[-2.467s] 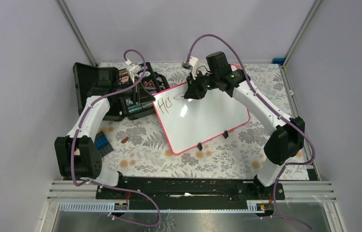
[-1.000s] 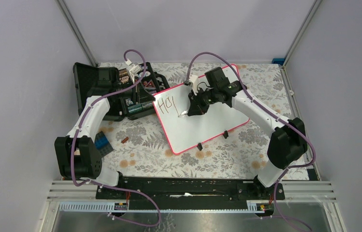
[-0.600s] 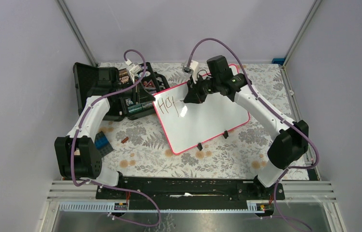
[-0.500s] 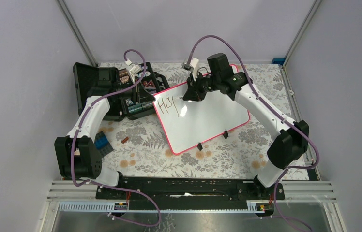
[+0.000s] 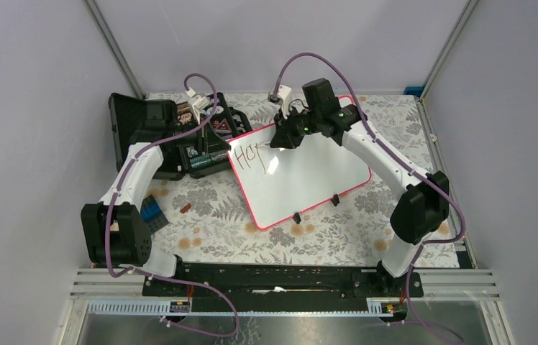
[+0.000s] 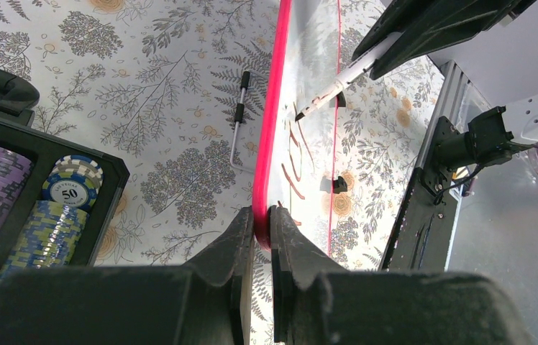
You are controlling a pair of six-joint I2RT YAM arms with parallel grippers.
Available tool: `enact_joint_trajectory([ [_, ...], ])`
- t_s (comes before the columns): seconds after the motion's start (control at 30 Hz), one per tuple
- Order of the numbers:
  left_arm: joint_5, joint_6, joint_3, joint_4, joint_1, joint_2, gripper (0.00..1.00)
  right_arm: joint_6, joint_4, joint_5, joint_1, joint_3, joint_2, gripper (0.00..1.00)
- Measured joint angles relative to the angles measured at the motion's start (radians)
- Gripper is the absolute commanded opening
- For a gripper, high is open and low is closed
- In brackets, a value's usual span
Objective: Write a sentence on the whiteboard
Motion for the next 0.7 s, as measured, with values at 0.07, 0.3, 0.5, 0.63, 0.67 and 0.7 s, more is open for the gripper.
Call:
enact_joint_trajectory([
  [0.07,-0.001,0.001,0.0,0.0,-0.001,0.0,0.0,0.001,0.0,0.005,0.0,0.003,0.0,0.0],
  [0.3,-0.003,0.003,0.0,0.0,-0.001,0.0,0.0,0.006,0.0,0.008,-0.018,0.007,0.0,0.0],
  [0.5,-0.009,0.004,0.0,0.0,-0.001,0.0,0.0,0.009,0.0,0.001,-0.036,0.006,-0.001,0.0],
  [0.63,-0.009,0.005,0.0,0.0,-0.002,0.0,0.0,0.008,0.002,-0.003,-0.037,-0.005,-0.006,0.0],
  [0.67,-0.009,0.005,0.0,0.0,-0.002,0.0,0.0,0.008,0.003,-0.003,-0.038,-0.012,-0.01,0.0],
  [0.7,-0.009,0.005,0.0,0.0,-0.002,0.0,0.0,0.008,0.002,-0.003,-0.038,-0.019,-0.013,0.0],
])
